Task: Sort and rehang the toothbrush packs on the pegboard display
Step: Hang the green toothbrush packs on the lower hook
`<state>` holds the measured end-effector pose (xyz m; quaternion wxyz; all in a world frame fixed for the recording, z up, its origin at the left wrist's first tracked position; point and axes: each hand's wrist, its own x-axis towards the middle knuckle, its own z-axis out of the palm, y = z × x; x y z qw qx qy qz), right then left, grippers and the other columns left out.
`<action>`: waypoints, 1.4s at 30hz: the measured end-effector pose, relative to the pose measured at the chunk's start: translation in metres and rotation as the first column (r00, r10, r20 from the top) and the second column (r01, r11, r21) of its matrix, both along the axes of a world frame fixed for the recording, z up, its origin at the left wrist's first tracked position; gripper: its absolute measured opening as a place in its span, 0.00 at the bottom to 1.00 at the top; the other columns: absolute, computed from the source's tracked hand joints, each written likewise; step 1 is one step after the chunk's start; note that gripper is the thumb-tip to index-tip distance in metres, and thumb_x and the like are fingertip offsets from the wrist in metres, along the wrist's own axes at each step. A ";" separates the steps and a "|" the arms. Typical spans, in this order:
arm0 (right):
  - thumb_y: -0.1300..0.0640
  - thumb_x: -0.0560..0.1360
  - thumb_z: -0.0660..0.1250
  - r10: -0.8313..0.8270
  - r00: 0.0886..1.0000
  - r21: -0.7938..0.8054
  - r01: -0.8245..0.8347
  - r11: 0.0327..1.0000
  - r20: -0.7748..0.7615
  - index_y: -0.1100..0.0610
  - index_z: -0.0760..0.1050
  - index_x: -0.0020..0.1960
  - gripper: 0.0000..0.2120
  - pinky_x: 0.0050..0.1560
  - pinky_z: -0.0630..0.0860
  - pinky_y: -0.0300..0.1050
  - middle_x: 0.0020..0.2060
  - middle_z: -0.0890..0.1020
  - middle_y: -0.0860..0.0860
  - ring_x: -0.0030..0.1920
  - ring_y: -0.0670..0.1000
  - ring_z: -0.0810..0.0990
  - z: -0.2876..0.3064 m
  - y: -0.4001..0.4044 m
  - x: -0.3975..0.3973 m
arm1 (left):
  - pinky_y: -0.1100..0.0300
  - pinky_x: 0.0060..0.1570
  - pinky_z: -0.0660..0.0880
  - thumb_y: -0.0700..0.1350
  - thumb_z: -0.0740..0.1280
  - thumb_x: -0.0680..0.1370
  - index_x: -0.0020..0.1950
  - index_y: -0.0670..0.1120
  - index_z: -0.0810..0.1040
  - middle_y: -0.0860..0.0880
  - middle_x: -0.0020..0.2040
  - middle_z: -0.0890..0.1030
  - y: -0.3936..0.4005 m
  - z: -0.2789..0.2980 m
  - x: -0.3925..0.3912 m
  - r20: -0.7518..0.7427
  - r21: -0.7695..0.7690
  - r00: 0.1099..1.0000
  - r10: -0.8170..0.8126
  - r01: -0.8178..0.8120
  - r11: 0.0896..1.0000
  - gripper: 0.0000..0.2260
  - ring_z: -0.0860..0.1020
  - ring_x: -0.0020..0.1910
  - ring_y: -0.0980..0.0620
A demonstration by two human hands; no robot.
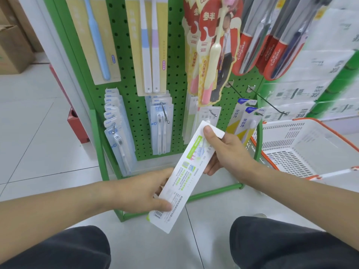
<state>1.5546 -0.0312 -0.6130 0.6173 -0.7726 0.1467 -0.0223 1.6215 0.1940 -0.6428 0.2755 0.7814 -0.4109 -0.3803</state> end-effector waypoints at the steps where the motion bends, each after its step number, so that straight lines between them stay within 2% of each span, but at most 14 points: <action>1: 0.42 0.83 0.59 -0.013 1.000 0.002 0.013 1.000 0.013 0.64 0.80 0.47 0.26 0.29 0.82 0.48 0.36 0.86 0.62 0.30 0.59 0.83 -0.001 -0.003 -0.002 | 0.72 0.55 0.75 0.44 0.73 0.78 0.69 0.69 0.60 0.76 0.56 0.76 -0.001 0.001 -0.002 0.013 0.014 1.000 -0.027 0.027 1.000 0.31 0.76 0.57 0.71; 5: 0.42 0.72 0.72 -0.097 0.994 0.088 0.093 0.992 0.046 0.61 0.75 0.58 0.26 0.34 0.84 0.53 0.43 0.87 0.60 0.32 0.56 0.83 -0.003 -0.011 -0.009 | 0.58 0.53 0.79 0.48 0.69 0.79 0.73 0.70 0.53 0.62 0.58 0.80 -0.010 0.004 -0.009 0.232 0.023 0.971 -0.052 0.049 0.999 0.33 0.80 0.51 0.60; 7: 0.44 0.61 0.78 -0.161 0.985 0.160 0.151 0.976 0.057 0.60 0.71 0.62 0.37 0.37 0.85 0.55 0.48 0.84 0.60 0.38 0.53 0.85 -0.001 -0.011 -0.011 | 0.56 0.39 0.75 0.48 0.64 0.80 0.79 0.64 0.42 0.55 0.42 0.77 -0.018 0.008 -0.012 0.497 0.089 0.861 -0.103 0.068 0.994 0.38 0.75 0.38 0.54; 9: 0.47 0.57 0.81 -0.196 0.976 0.224 0.172 0.959 0.092 0.57 0.69 0.63 0.39 0.42 0.85 0.55 0.51 0.81 0.59 0.46 0.54 0.87 0.000 -0.008 -0.012 | 0.54 0.35 0.69 0.46 0.61 0.80 0.80 0.55 0.31 0.55 0.35 0.65 -0.029 0.012 -0.020 0.642 0.116 0.758 -0.113 0.051 0.992 0.41 0.68 0.32 0.52; 13: 0.63 0.74 0.77 -0.223 0.962 0.243 0.181 0.953 0.158 0.60 0.74 0.64 0.22 0.47 0.85 0.53 0.55 0.82 0.61 0.51 0.58 0.86 0.000 -0.004 -0.010 | 0.52 0.40 0.68 0.54 0.58 0.83 0.76 0.46 0.23 0.49 0.50 0.75 -0.046 0.009 -0.036 0.739 0.162 0.659 -0.140 0.028 0.986 0.43 0.72 0.41 0.46; 15: 0.68 0.78 0.70 -0.190 0.963 0.212 0.148 0.966 0.192 0.60 0.79 0.59 0.11 0.47 0.85 0.54 0.53 0.84 0.63 0.49 0.59 0.87 -0.002 -0.006 -0.009 | 0.53 0.42 0.69 0.63 0.57 0.82 0.78 0.49 0.25 0.49 0.61 0.77 -0.051 0.003 -0.035 0.741 0.156 0.663 -0.111 -0.008 0.988 0.44 0.78 0.50 0.45; 18: 0.69 0.80 0.67 -0.137 0.966 0.203 0.092 0.975 0.220 0.60 0.80 0.58 0.10 0.50 0.85 0.57 0.51 0.86 0.61 0.51 0.61 0.86 -0.006 -0.013 -0.010 | 0.51 0.54 0.77 0.66 0.57 0.80 0.80 0.53 0.35 0.53 0.66 0.77 -0.059 -0.002 -0.026 0.667 -0.044 0.740 0.082 -0.071 0.997 0.41 0.81 0.57 0.48; 21: 0.67 0.81 0.65 -0.104 0.974 0.239 0.055 0.969 0.200 0.61 0.79 0.62 0.11 0.52 0.84 0.59 0.54 0.86 0.59 0.54 0.60 0.86 -0.009 -0.020 -0.010 | 0.53 0.54 0.79 0.57 0.67 0.80 0.80 0.54 0.53 0.54 0.55 0.80 -0.068 -0.004 -0.014 0.342 -0.273 0.883 0.321 -0.234 0.933 0.33 0.82 0.49 0.55; 23: 0.64 0.83 0.64 -0.089 0.981 0.260 0.042 0.965 0.172 0.61 0.79 0.63 0.11 0.51 0.84 0.57 0.54 0.86 0.59 0.52 0.59 0.85 -0.010 -0.023 -0.009 | 0.52 0.48 0.83 0.49 0.70 0.79 0.73 0.51 0.65 0.49 0.46 0.84 -0.073 -0.004 -0.006 0.074 -0.356 0.915 0.396 -0.347 0.868 0.24 0.84 0.40 0.51; 25: 0.61 0.83 0.63 -0.071 0.987 0.280 0.029 0.960 0.141 0.60 0.78 0.63 0.10 0.49 0.84 0.56 0.52 0.86 0.58 0.50 0.57 0.84 -0.009 -0.026 -0.008 | 0.51 0.40 0.83 0.43 0.71 0.79 0.64 0.46 0.72 0.43 0.42 0.85 -0.077 -0.003 0.001 -0.033 -0.379 0.911 0.411 -0.392 0.838 0.15 0.84 0.35 0.46; 31: 0.55 0.85 0.61 -0.106 0.994 0.204 0.097 0.974 0.037 0.67 0.76 0.62 0.15 0.56 0.82 0.64 0.56 0.83 0.64 0.50 0.58 0.82 -0.012 -0.038 0.006 | 0.45 0.40 0.84 0.42 0.72 0.78 0.56 0.46 0.74 0.44 0.38 0.84 -0.093 -0.002 0.007 -0.029 -0.382 0.895 0.445 -0.421 0.822 0.10 0.84 0.34 0.43; 36: 0.48 0.83 0.64 -0.181 0.983 0.055 0.182 0.982 -0.020 0.68 0.75 0.54 0.21 0.53 0.78 0.74 0.43 0.75 0.57 0.44 0.55 0.74 -0.020 -0.039 0.020 | 0.45 0.44 0.83 0.45 0.71 0.79 0.54 0.48 0.74 0.49 0.36 0.85 -0.104 -0.012 0.001 0.083 -0.382 0.880 0.467 -0.405 0.831 0.08 0.85 0.34 0.51; 40: 0.50 0.82 0.65 -0.224 0.974 -0.045 0.223 0.974 -0.032 0.65 0.77 0.50 0.17 0.55 0.80 0.67 0.41 0.77 0.56 0.43 0.55 0.76 -0.020 -0.039 0.026 | 0.45 0.45 0.83 0.47 0.66 0.82 0.53 0.46 0.75 0.48 0.37 0.85 -0.106 -0.018 0.010 0.127 -0.374 0.850 0.511 -0.436 0.819 0.05 0.85 0.34 0.53; 42: 0.54 0.81 0.67 -0.245 0.969 -0.138 0.242 0.960 -0.009 0.58 0.76 0.56 0.08 0.56 0.82 0.59 0.50 0.82 0.52 0.49 0.53 0.81 -0.017 -0.043 0.027 | 0.44 0.45 0.83 0.47 0.66 0.83 0.51 0.46 0.76 0.48 0.37 0.85 -0.107 -0.019 0.016 0.147 -0.366 0.846 0.512 -0.434 0.823 0.05 0.85 0.34 0.52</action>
